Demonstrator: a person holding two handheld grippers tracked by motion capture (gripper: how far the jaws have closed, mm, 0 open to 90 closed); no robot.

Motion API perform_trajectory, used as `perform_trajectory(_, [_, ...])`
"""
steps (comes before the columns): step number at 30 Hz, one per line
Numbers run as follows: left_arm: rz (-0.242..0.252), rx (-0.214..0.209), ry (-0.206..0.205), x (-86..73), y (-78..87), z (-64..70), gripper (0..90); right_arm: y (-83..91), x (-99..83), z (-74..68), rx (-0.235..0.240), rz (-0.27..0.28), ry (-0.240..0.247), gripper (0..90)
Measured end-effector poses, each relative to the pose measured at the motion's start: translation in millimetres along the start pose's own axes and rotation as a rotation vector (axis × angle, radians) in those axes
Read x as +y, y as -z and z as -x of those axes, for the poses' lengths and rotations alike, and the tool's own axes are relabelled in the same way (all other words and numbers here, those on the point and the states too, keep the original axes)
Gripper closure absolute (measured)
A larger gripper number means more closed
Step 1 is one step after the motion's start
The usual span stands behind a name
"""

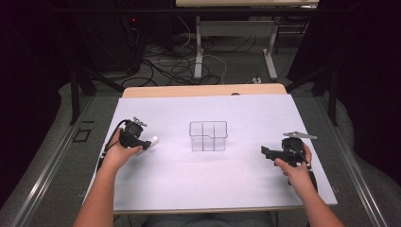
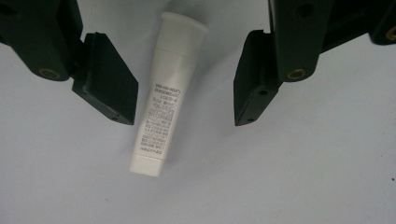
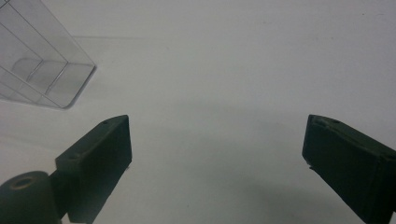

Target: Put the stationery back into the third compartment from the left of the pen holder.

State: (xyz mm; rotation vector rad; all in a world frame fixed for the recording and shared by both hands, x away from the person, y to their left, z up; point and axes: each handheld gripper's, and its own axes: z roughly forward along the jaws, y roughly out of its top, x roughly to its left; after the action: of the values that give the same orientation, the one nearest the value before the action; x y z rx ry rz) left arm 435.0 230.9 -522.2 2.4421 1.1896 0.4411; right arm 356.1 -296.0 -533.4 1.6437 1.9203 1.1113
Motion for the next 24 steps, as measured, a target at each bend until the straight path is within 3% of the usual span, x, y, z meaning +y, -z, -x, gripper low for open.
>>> perform_trajectory(9, [-0.036,-0.012,0.001,-1.6,-4.5,-2.4,47.2,-0.2,-0.4,0.8,0.001,-0.002,0.004,7.9])
perform_trajectory(19, [-0.081,-0.03,-0.077,-0.6,-11.9,4.1,57.1,-0.3,-0.8,1.3,0.001,-0.007,-0.003,7.9])
perform_trajectory(24, [-0.082,-0.04,-0.086,0.4,-12.3,5.1,62.1,-0.7,-1.5,1.2,0.003,-0.012,-0.001,8.0])
